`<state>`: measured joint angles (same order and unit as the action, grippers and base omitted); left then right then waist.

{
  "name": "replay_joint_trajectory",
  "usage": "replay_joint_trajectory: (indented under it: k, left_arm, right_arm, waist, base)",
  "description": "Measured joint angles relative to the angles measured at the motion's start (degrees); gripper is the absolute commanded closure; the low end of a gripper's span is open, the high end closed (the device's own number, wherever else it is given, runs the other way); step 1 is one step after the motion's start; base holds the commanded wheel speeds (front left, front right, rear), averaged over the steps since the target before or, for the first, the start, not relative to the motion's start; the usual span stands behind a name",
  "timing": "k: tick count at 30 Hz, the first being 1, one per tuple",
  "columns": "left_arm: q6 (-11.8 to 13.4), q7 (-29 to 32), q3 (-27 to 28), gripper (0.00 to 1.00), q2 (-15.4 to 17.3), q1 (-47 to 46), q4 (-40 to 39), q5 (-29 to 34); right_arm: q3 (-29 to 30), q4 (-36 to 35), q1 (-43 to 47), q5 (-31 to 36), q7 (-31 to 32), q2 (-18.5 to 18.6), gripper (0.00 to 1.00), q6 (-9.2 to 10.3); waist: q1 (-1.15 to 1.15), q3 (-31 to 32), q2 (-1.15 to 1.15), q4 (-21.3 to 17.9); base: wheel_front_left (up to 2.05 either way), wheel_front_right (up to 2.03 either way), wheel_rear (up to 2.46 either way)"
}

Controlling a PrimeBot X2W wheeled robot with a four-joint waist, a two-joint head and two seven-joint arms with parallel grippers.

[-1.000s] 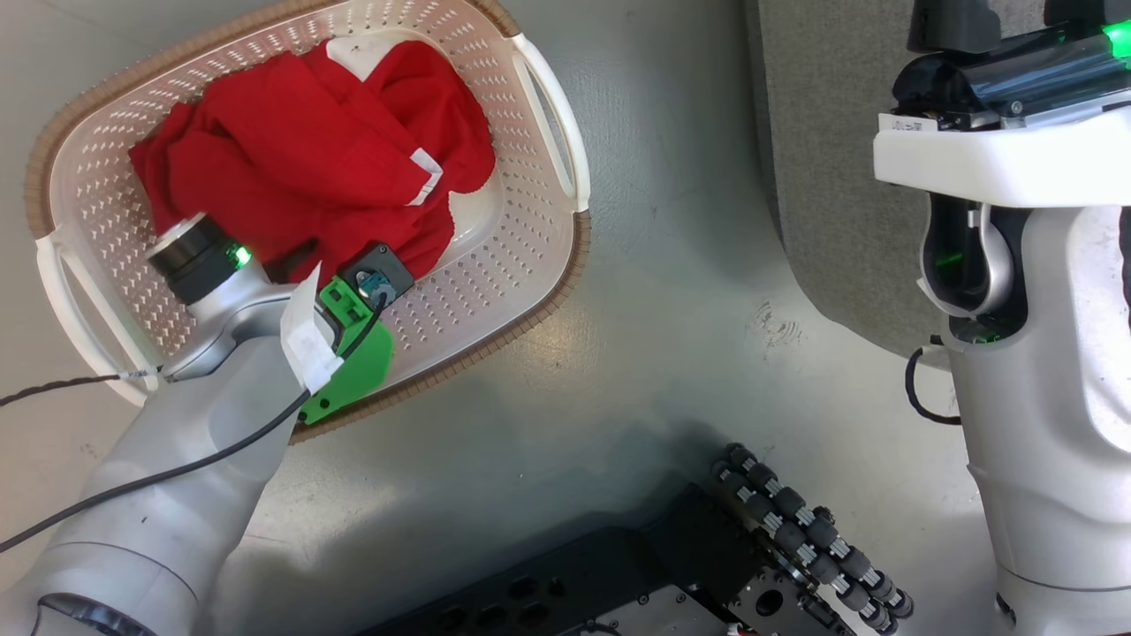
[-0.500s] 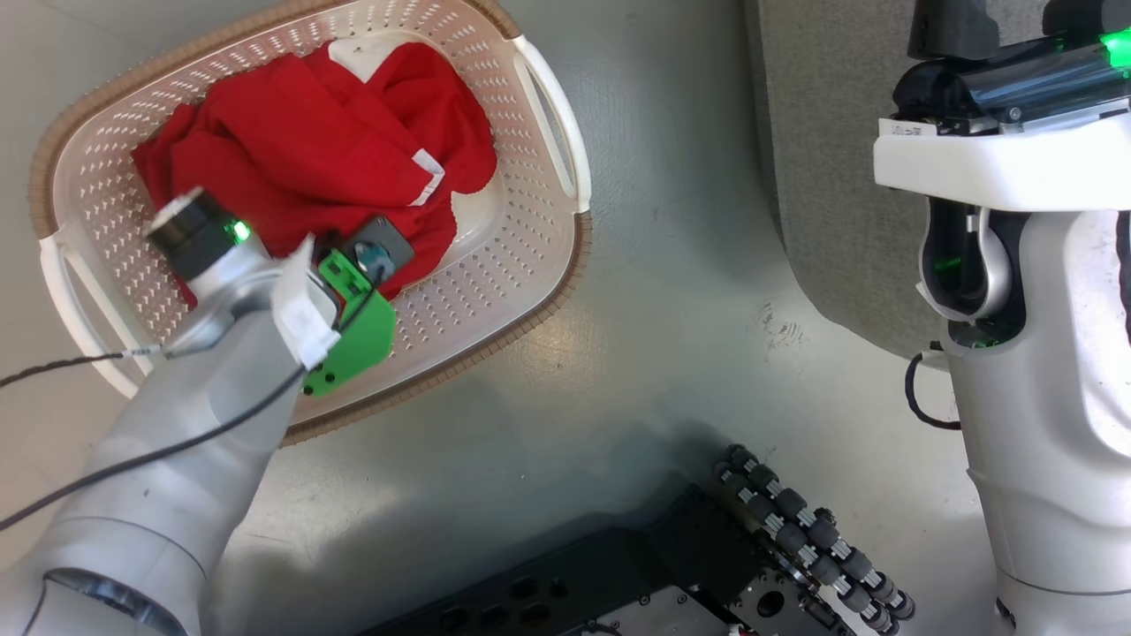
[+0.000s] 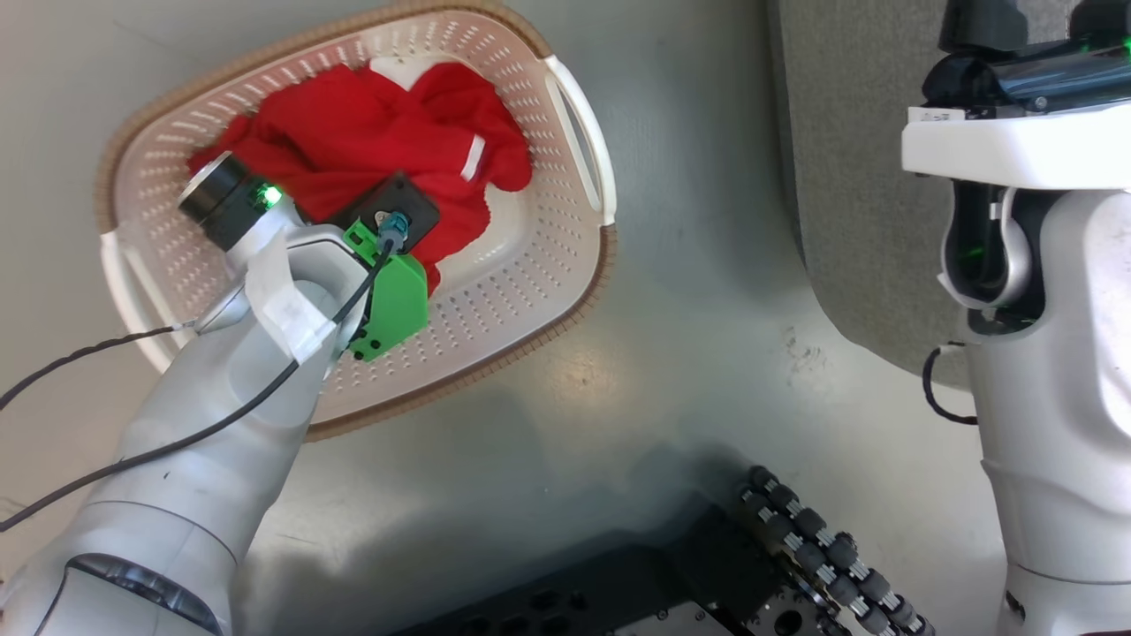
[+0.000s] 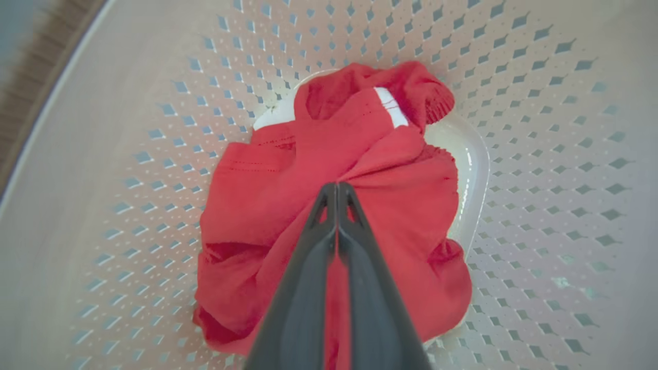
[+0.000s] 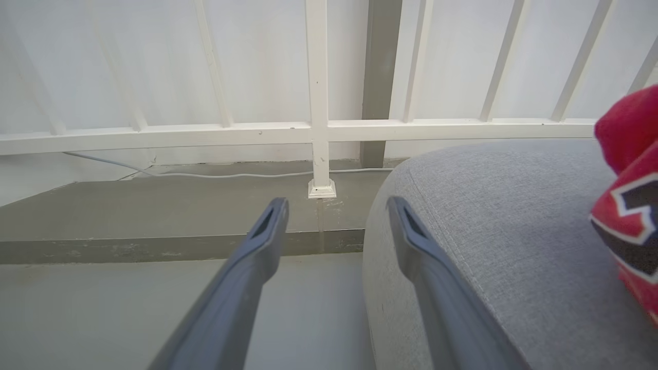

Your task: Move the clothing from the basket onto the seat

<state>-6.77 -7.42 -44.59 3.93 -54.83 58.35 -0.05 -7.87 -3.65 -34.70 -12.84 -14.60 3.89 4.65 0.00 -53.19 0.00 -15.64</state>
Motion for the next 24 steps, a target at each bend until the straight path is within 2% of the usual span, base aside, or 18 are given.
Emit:
replay_joint_trajectory:
  k: [8, 16, 24]
  left_arm:
    - [0.3, -5.8, 1.9, 1.0, -0.9, 2.9, -2.4, -3.4]
    - [1.2, -6.9, 3.6, 1.0, -1.1, 7.8, -5.5, -6.8]
    - [1.8, -7.0, 5.3, 1.0, -1.3, 10.8, -13.0, -9.5]
  right_arm:
    - [2.3, 1.7, 0.7, 0.2, 0.0, 1.7, 0.0, -0.01]
    - [4.5, 3.3, 3.9, 0.2, 0.0, 2.6, 0.0, -0.01]
    - [5.5, 5.4, 8.0, 0.3, 0.0, 3.5, 0.0, -0.49]
  waist:
    - [0.0, 4.0, 0.0, 2.1]
    - [0.0, 8.4, 0.0, 4.1]
    - [0.0, 14.3, 0.0, 6.6]
  base:
    - [0.0, 0.0, 0.0]
    - [0.0, 0.0, 0.0]
    - [0.0, 0.0, 0.0]
